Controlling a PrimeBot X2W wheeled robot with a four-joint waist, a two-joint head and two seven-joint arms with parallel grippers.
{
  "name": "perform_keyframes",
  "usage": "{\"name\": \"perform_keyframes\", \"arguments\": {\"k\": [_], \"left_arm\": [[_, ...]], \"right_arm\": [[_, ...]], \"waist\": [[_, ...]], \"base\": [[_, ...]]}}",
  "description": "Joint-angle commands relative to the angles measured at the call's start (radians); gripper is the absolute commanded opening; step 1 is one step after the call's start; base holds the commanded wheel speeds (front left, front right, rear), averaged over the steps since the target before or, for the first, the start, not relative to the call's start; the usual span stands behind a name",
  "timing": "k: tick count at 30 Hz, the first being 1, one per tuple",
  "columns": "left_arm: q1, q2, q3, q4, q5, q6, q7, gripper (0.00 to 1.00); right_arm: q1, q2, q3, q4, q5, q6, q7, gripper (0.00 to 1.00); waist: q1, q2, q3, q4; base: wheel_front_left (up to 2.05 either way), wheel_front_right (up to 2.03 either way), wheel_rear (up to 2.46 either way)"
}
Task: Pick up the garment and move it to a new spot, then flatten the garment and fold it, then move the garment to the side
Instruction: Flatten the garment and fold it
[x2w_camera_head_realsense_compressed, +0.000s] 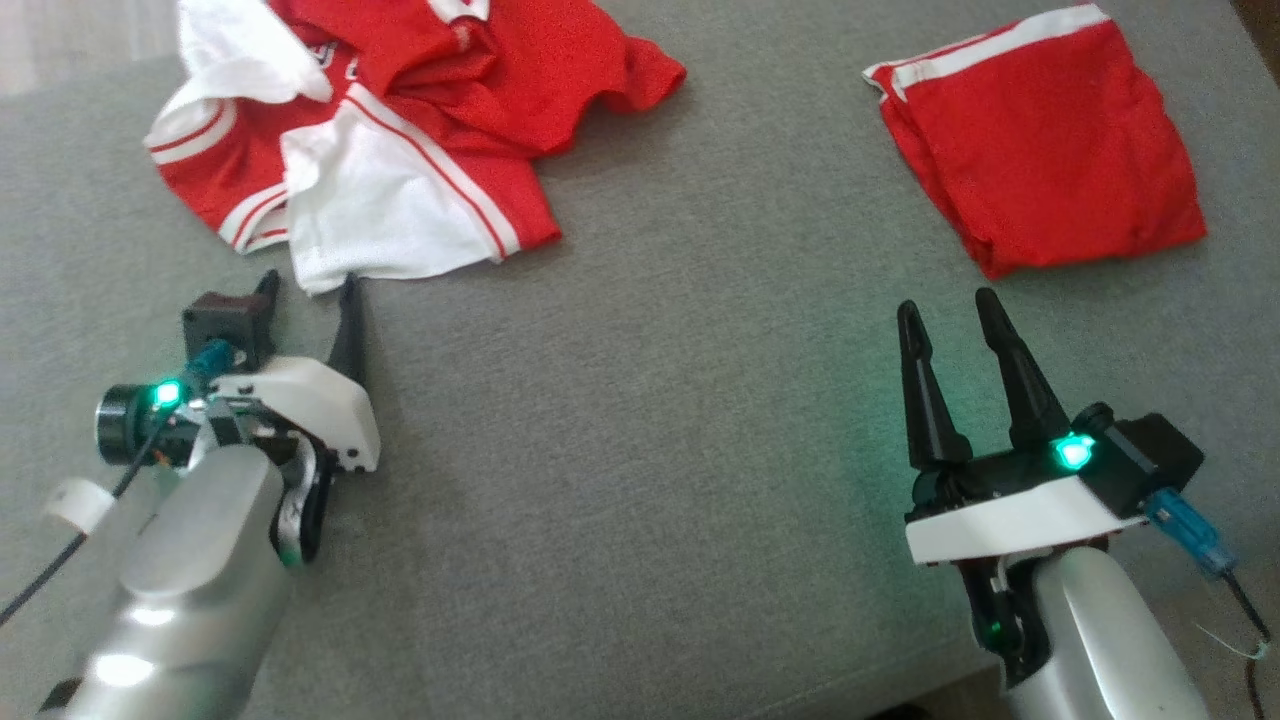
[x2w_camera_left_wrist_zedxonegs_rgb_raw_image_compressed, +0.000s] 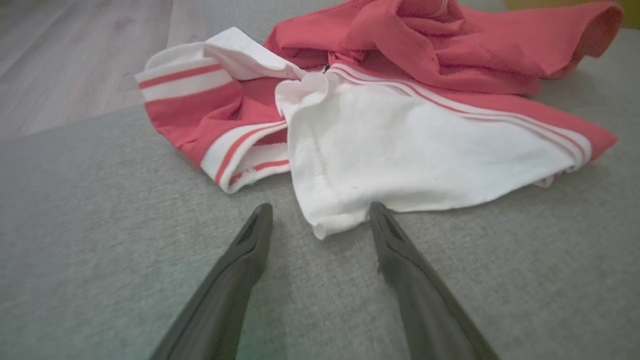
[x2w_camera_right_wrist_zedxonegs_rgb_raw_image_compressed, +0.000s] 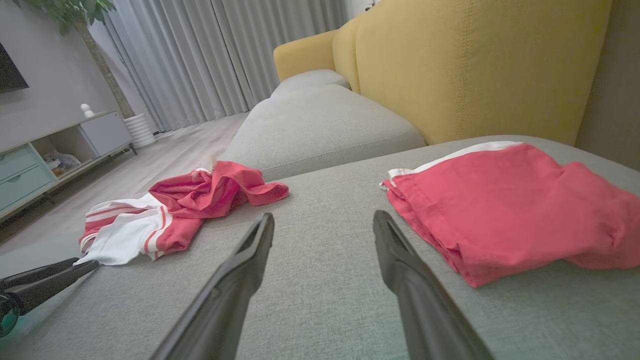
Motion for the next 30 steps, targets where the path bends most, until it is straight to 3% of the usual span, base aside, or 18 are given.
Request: {"name": "perform_keyframes", "arguments": {"k": [1, 9, 10, 11, 12, 22, 26, 30], "left_arm": [[-0.059, 0.029, 0.044, 0.005, -0.011, 0.001, -0.006, 1.00], [-0.102, 0.015, 0.045, 0.090, -0.022, -0.031, -0.037, 1.00], [-0.106, 0.010, 0.042, 0.097, -0.022, -0.038, -0.041, 0.69], [-0.109, 0.005, 0.038, 0.102, -0.022, -0.046, -0.045, 0.24], [-0.111, -0.001, 0.034, 0.107, -0.022, -0.053, -0.049, 0.00], [-0.124, -0.038, 0.013, 0.102, -0.019, -0.085, -0.119, 0.00], [-0.152, -0.001, 0.013, 0.055, 0.005, -0.090, -0.163, 0.00], [-0.218, 0.077, -0.001, -0.048, 0.064, -0.113, -0.188, 0.00]], "right_arm": [[-0.025, -0.003, 0.022, -0.036, 0.007, -0.001, -0.011, 1.00], [-0.023, -0.003, 0.022, -0.033, 0.009, -0.001, -0.011, 1.00], [-0.023, -0.003, 0.021, -0.033, 0.009, -0.001, -0.011, 1.00], [-0.023, -0.003, 0.021, -0.032, 0.010, -0.001, -0.011, 1.00], [-0.022, -0.003, 0.020, -0.031, 0.009, -0.001, -0.011, 1.00], [-0.016, -0.003, 0.022, -0.012, 0.000, -0.001, -0.011, 1.00], [-0.015, -0.003, 0.019, -0.007, 0.001, -0.001, -0.011, 1.00], [-0.010, -0.003, 0.015, -0.002, 0.004, -0.001, -0.011, 1.00]], "waist": [[-0.0001, 0.0000, 0.017, -0.019], [-0.0001, 0.0000, 0.025, -0.030], [-0.0001, 0.0000, 0.025, -0.030], [-0.0001, 0.0000, 0.023, -0.028], [-0.0001, 0.0000, 0.021, -0.026], [-0.0001, 0.0000, -0.031, 0.008], [-0.0001, 0.0000, -0.067, 0.019], [-0.0001, 0.0000, -0.104, 0.031]], "base": [[0.00, 0.00, 0.00], [0.00, 0.00, 0.00], [0.00, 0.00, 0.00], [0.00, 0.00, 0.00], [0.00, 0.00, 0.00], [0.00, 0.00, 0.00], [0.00, 0.00, 0.00], [0.00, 0.00, 0.00]]}}
